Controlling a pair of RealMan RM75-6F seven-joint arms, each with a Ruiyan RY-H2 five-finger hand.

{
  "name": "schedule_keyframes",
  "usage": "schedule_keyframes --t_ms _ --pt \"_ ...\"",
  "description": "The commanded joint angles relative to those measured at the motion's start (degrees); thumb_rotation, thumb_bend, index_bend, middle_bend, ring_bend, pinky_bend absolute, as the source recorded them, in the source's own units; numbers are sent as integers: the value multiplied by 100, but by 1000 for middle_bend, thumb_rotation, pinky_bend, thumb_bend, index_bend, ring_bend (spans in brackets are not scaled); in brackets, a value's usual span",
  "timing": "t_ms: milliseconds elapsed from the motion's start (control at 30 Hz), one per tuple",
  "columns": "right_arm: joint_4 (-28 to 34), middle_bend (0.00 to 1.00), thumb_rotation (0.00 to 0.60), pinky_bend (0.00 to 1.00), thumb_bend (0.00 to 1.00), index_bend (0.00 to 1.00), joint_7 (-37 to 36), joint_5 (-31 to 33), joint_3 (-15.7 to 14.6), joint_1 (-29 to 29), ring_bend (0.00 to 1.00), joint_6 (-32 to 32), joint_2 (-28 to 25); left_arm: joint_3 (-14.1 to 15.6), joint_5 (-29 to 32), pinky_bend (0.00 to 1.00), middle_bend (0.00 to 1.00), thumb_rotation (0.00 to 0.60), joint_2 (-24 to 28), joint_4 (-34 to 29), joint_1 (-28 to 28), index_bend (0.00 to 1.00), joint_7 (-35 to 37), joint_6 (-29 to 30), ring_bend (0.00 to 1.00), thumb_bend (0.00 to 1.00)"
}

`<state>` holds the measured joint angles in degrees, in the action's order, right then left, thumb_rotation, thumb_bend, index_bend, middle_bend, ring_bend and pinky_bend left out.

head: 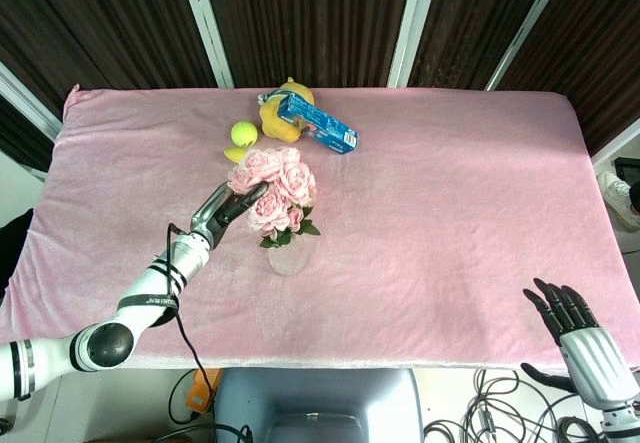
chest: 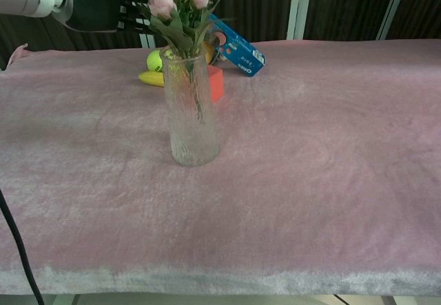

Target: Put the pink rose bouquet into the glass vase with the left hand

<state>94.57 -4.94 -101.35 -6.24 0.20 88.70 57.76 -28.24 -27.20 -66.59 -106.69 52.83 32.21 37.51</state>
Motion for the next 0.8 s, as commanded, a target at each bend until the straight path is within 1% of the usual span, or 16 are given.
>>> schedule_keyframes --t_ms 33,100,167,233,300,400,500,600,700,800 --pt "-6 0 600 0 212 0 1 -1 1 -4 0 9 1 29 -104 0 0 175 12 95 -34 0 -60 -141 0 165" --pt "-8 0 600 0 213 0 2 2 3 -2 0 4 5 70 -171 0 0 165 11 101 -48 0 -124 -140 0 170" --pt "-5 0 600 0 212 0 14 4 0 7 0 -20 8 95 -281 0 0 191 3 112 -75 0 -180 -127 0 191" --pt "-1 0 600 0 212 0 31 3 -3 9 0 -31 11 78 -411 0 0 243 -14 95 -131 0 -175 -107 0 207" --pt "-3 0 600 0 212 0 35 3 -2 6 0 -25 13 70 -561 0 0 283 7 58 -195 0 -190 -94 0 207" --pt "-6 0 600 0 212 0 42 20 1 8 0 -41 15 79 -929 0 0 299 91 -96 -359 0 -271 25 0 206" --pt "-7 0 600 0 212 0 52 35 0 10 0 -58 18 127 -1540 0 0 299 197 -337 -648 0 -436 422 0 203" --pt "-9 0 600 0 212 0 65 51 0 3 0 -62 24 210 -2276 0 0 303 403 -676 -1095 0 -458 838 0 201" --pt "3 0 600 0 213 0 113 83 9 1 0 -82 40 423 -3220 0 0 312 721 -961 -1676 0 -369 1216 0 211" --pt "25 0 600 0 212 0 172 124 22 4 0 -114 60 748 -4097 0 0 352 987 -1005 -2179 0 -331 1576 0 223"
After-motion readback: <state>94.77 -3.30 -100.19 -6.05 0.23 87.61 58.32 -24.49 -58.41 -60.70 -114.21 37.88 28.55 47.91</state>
